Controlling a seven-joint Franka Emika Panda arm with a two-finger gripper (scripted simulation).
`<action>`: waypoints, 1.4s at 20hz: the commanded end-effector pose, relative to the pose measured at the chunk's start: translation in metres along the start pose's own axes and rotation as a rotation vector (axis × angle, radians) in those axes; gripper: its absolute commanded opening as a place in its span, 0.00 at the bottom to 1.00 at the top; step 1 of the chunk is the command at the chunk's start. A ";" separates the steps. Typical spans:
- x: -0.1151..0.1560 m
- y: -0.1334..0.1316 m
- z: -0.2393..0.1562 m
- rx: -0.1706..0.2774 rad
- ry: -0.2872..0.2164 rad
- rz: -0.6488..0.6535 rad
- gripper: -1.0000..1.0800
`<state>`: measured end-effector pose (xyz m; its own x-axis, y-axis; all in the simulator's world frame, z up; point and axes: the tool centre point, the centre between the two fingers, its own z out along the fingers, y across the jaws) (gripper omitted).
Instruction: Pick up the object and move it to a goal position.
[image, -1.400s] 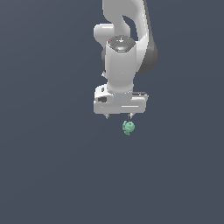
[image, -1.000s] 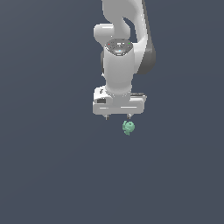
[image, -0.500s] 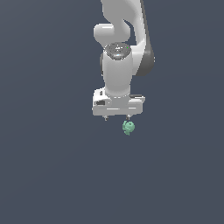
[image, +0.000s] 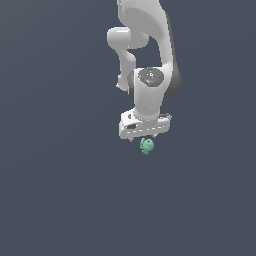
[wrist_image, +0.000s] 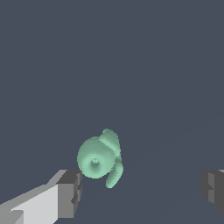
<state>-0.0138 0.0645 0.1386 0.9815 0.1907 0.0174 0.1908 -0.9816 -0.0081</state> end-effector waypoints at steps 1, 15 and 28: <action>-0.006 -0.015 0.018 -0.004 -0.007 -0.058 0.96; -0.017 -0.038 0.048 -0.006 -0.019 -0.144 0.96; -0.019 -0.039 0.094 -0.007 -0.018 -0.150 0.96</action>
<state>-0.0390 0.0999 0.0467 0.9423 0.3347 -0.0015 0.3347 -0.9423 -0.0005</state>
